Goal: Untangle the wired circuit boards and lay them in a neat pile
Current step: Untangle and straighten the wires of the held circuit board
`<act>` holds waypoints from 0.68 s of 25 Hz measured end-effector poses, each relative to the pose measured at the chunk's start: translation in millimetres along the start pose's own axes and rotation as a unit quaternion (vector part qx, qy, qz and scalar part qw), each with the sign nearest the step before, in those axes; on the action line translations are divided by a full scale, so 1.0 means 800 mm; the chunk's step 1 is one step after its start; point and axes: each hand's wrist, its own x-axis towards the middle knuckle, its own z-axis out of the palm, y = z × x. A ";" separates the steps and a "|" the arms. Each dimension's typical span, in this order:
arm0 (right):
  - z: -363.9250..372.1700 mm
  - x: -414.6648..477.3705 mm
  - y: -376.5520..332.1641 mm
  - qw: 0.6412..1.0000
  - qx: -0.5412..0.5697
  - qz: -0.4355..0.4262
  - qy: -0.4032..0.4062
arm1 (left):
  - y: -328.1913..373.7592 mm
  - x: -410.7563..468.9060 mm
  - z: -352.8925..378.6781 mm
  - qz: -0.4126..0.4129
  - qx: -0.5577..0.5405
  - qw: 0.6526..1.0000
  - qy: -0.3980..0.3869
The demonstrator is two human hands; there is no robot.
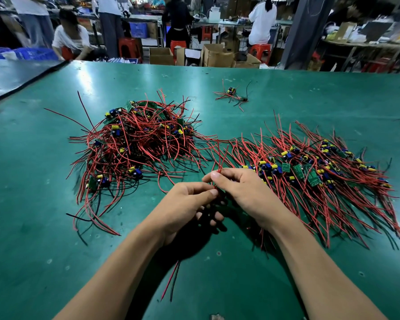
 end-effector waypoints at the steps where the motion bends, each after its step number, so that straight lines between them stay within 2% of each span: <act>1: 0.001 0.000 0.001 1.000 0.003 -0.008 0.000 | 0.000 -0.001 0.000 0.003 0.004 1.000 0.000; 6: -0.005 0.002 0.003 0.999 0.031 -0.013 0.008 | 0.000 -0.002 0.002 0.019 -0.003 1.000 0.021; 9: 0.000 0.005 0.004 0.993 0.112 0.033 0.001 | 0.000 -0.002 0.006 0.024 -0.035 0.999 0.026; 12: 0.000 0.013 0.004 0.987 0.135 0.035 0.075 | 0.001 -0.003 0.010 0.016 -0.039 0.999 0.006; 14: -0.008 0.018 0.001 0.974 0.190 0.022 0.123 | 0.000 -0.003 0.012 0.007 -0.039 0.999 -0.002; 17: -0.016 0.019 -0.003 0.947 0.278 0.061 0.152 | -0.001 -0.003 0.014 0.002 -0.024 0.999 -0.021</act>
